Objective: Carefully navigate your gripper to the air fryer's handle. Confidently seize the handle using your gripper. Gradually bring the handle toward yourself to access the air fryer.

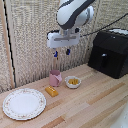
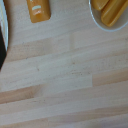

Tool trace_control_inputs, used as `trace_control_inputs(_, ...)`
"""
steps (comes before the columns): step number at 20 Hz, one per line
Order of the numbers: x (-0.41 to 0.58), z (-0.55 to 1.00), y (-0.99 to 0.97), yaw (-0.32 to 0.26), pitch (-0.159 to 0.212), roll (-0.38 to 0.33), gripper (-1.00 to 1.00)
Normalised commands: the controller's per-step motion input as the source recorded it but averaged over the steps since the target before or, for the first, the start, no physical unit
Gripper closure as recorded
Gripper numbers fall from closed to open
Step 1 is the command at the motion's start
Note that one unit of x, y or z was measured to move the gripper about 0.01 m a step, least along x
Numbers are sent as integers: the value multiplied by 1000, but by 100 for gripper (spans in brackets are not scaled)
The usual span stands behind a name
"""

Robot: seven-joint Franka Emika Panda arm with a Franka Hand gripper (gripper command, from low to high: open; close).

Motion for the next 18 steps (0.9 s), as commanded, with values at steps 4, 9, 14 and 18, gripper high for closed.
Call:
trace_control_inputs(4, 97, -62, 46, -276, -33, -89, -100)
trace_control_inputs(9, 126, 0, -9, -375, -22, -83, -100)
trace_control_inputs(14, 122, 0, -14, -369, -10, -100, -100)
trace_control_inputs(18, 58, 0, -11, -301, -11, -207, -100)
